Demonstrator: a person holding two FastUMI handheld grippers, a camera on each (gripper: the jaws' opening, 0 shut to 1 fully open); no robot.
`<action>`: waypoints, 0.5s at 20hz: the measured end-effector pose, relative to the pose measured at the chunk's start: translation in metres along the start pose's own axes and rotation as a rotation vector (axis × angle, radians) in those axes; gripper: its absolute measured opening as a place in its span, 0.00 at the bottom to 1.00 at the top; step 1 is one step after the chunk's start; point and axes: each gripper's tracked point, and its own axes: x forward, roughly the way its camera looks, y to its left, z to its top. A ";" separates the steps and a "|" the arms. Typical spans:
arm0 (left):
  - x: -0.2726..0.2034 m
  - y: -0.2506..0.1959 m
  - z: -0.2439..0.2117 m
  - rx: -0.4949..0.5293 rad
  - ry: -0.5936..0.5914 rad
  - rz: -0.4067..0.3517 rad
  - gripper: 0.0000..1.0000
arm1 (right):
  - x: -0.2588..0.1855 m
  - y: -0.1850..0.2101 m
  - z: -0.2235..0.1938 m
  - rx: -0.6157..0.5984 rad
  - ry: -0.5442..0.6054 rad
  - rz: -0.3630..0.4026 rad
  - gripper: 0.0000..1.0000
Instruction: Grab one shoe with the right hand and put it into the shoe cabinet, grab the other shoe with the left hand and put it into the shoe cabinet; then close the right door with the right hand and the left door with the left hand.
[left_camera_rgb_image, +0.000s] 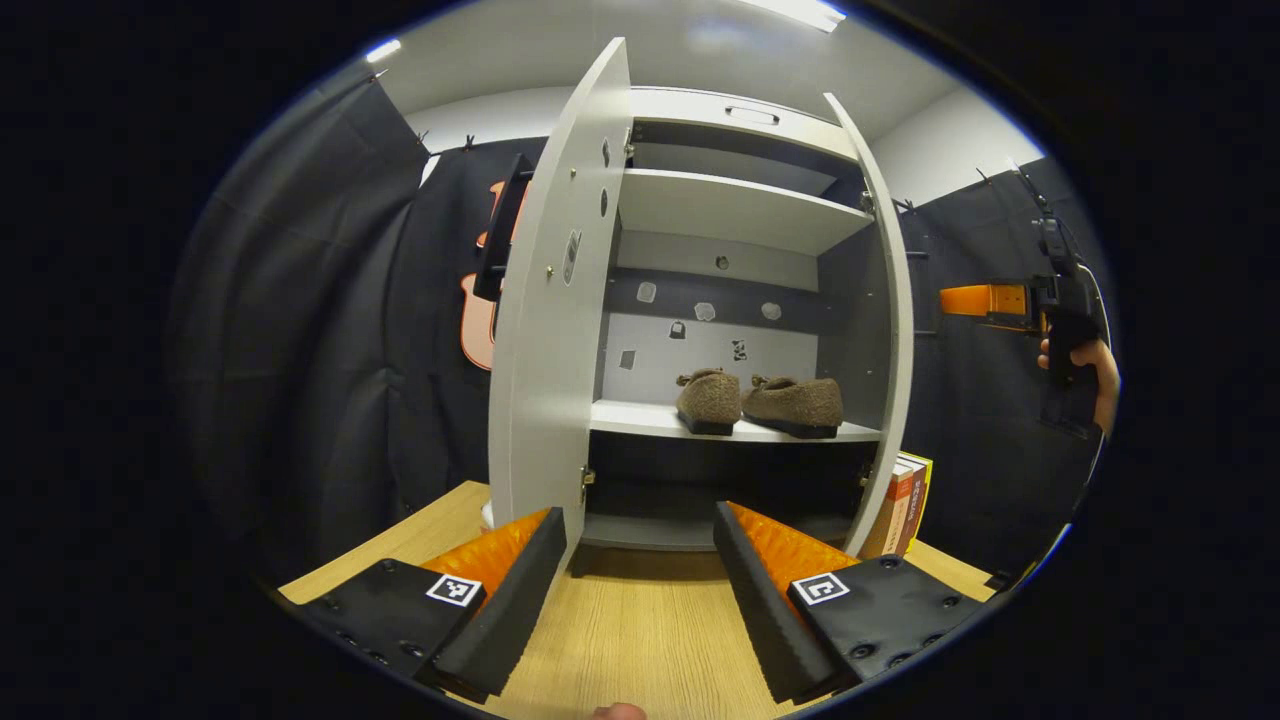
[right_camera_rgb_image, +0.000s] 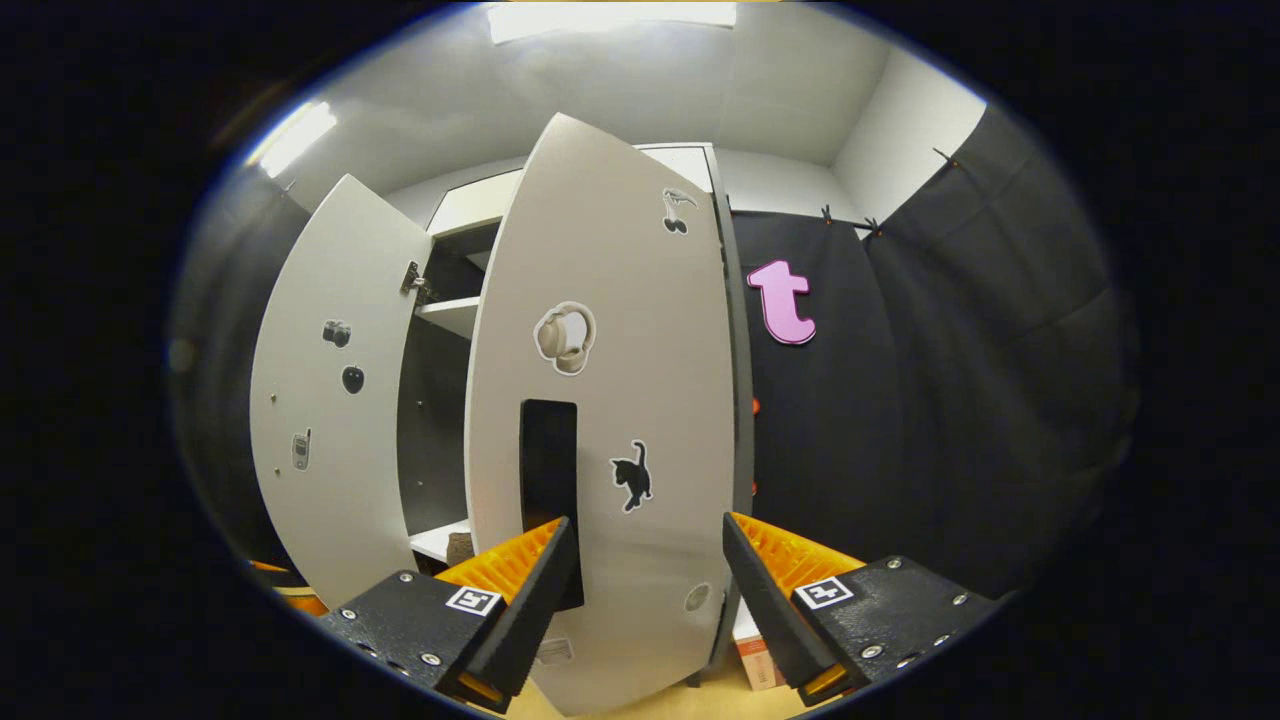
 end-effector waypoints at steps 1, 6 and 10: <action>-0.001 0.002 0.001 -0.001 0.001 0.008 0.97 | 0.004 0.004 -0.003 0.004 0.002 0.008 0.91; -0.001 0.006 0.001 0.000 0.002 0.019 0.97 | 0.022 0.032 -0.025 0.009 0.044 0.060 0.91; -0.001 0.005 0.003 0.006 -0.002 0.016 0.96 | 0.040 0.043 -0.038 -0.004 0.063 0.071 0.91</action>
